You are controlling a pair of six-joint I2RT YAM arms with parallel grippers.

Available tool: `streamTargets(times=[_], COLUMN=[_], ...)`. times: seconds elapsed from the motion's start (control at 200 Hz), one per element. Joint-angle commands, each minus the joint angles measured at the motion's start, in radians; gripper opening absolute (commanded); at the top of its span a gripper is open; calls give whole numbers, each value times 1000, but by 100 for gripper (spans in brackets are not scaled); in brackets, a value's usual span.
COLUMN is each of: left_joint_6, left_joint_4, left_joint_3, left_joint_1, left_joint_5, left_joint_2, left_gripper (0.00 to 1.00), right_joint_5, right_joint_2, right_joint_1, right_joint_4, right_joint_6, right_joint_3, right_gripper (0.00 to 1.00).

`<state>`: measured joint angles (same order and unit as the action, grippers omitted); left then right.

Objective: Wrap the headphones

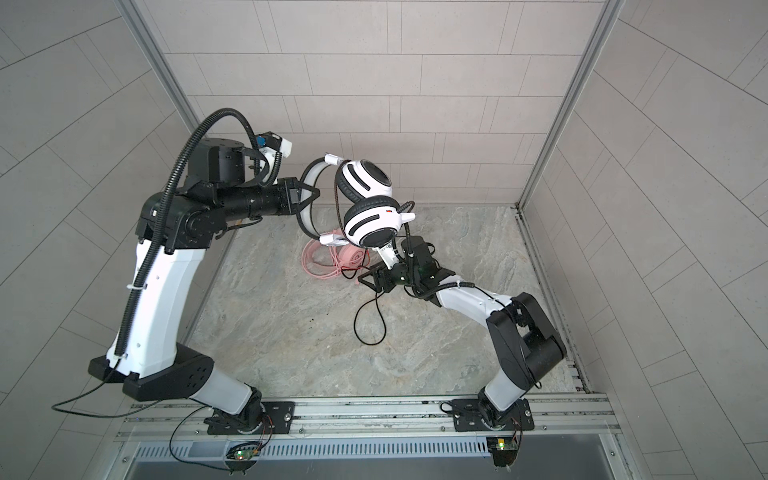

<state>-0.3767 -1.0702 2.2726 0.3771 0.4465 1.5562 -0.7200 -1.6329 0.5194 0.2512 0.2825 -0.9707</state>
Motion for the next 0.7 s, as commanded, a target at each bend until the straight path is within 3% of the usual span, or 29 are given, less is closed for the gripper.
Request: streamTargets(times=[0.0,0.045,0.09,0.25,0.37,0.53,0.696], left_joint_6=[-29,-29,-30,-65,-196,-416,-488], left_joint_4=[65,62,61,78,170,373,447], left_joint_3=[11,14,14,-11,-58,-124,-53], left_joint_1=[-4,-7,-15,-85,-201,-350,-415], left_joint_5=[8,2,-12,-195,-340,-346,-288], left_joint_2=[-16,-14,-13,-8,-14,-13,65], left_gripper=[0,0,0,0,0,0,0], right_joint_5=[-11,-1,6,57,106,281,327], right_joint_2=[-19,-6,16,163,345,583,695], right_joint_1=[-11,-15,-24,-135,-284,-391,-504], right_joint_4=[64,65,54,14,-19,-292,-415], right_joint_6=[31,33,31,75,162,131,138], right_joint_3=[-18,-8,9,140,289,386,438], right_gripper=[22,10,4,0,0,0,0])
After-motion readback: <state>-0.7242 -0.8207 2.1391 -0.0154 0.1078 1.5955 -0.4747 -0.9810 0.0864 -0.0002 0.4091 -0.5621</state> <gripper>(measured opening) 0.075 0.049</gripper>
